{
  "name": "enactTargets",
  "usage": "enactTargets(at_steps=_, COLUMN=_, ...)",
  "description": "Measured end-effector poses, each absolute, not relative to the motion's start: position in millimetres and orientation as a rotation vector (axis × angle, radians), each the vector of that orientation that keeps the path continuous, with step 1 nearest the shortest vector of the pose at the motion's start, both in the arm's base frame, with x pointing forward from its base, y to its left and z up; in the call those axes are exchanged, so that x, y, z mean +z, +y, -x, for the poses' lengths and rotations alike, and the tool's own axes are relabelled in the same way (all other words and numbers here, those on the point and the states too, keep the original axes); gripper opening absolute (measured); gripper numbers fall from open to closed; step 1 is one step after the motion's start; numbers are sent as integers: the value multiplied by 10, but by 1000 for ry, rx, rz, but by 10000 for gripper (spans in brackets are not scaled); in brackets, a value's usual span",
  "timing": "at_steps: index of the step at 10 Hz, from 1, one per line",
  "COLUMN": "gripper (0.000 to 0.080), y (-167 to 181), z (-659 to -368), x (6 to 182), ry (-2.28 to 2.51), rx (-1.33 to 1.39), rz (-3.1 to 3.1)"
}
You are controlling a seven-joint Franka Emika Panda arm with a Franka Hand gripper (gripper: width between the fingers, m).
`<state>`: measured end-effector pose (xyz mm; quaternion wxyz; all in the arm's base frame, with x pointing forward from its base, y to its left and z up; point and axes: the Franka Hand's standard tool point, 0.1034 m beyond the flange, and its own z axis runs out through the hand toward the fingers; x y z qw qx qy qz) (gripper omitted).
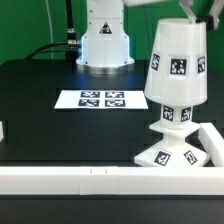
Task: Assemble lamp
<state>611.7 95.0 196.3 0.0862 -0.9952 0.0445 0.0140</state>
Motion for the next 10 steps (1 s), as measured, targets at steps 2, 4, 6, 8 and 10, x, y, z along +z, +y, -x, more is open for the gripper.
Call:
enactTargets(at_steps=2, gripper=47, y=1041, z=-6127, x=1836, ry=122, rx=45, rz=2965)
enactTargets(at_steps=4, gripper=47, y=1015, z=-6102, x=1717, ry=122, rx=68, rz=2968)
enactTargets(at_steps=6, gripper=47, y=1007, z=-6078, x=1637, ry=128, rx=70, rz=2971)
enactTargets(at_steps=8, gripper=47, y=1011, z=-6074, x=1633, ry=127, rx=71, rz=2971)
enactTargets(at_steps=10, gripper=157, y=999, z=-6077, x=1641, ry=130, rx=69, rz=2971)
